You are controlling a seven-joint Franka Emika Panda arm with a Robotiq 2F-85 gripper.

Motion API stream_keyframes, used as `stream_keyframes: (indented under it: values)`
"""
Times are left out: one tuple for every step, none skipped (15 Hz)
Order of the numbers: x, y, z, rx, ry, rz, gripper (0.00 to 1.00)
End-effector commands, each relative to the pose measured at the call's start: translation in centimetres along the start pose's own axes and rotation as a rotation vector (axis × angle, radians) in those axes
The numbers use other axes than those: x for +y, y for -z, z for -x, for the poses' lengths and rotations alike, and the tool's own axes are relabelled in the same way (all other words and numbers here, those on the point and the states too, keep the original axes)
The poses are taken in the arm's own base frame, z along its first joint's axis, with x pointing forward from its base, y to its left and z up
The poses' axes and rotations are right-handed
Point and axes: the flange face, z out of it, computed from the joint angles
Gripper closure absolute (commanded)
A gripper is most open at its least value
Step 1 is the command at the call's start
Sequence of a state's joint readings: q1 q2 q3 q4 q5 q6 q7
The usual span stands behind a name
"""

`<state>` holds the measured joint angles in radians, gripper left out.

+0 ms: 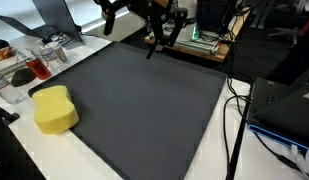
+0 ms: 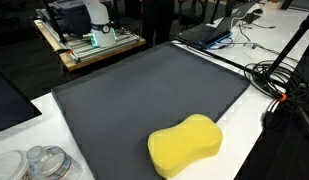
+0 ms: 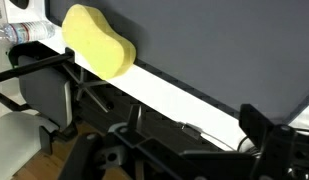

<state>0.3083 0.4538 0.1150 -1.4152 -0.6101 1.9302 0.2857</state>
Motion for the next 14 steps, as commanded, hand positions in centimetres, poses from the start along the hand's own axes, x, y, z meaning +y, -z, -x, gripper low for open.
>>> stream_keyframes:
  values:
    - [3.0, 0.3, 2.0, 0.022, -0.066, -0.081, 0.00]
    - [3.8, 0.2, 2.7, 0.032, -0.084, -0.104, 0.00]
    - [4.9, -0.1, 3.6, 0.043, -0.110, -0.124, 0.00]
    - [5.8, -0.3, 4.4, 0.058, -0.129, -0.148, 0.00]
    - [6.9, -0.6, 5.4, 0.075, -0.150, -0.172, 0.00]
    - [8.1, -0.9, 6.3, 0.089, -0.173, -0.192, 0.00]
    - [9.2, -1.4, 7.4, 0.102, -0.194, -0.203, 0.00]
    - [10.8, -1.8, 8.7, 0.113, -0.222, -0.214, 0.00]
    - [12.1, -2.2, 10.0, 0.124, -0.246, -0.224, 0.00]
    - [13.5, -2.7, 11.5, 0.134, -0.267, -0.237, 0.00]
    - [14.8, -3.3, 13.0, 0.146, -0.289, -0.262, 0.00]
    - [16.2, -3.9, 14.7, 0.142, -0.314, -0.278, 0.00]
    - [17.4, -4.5, 16.2, 0.143, -0.331, -0.295, 0.00]
    - [18.5, -5.2, 17.5, 0.132, -0.345, -0.300, 0.00]
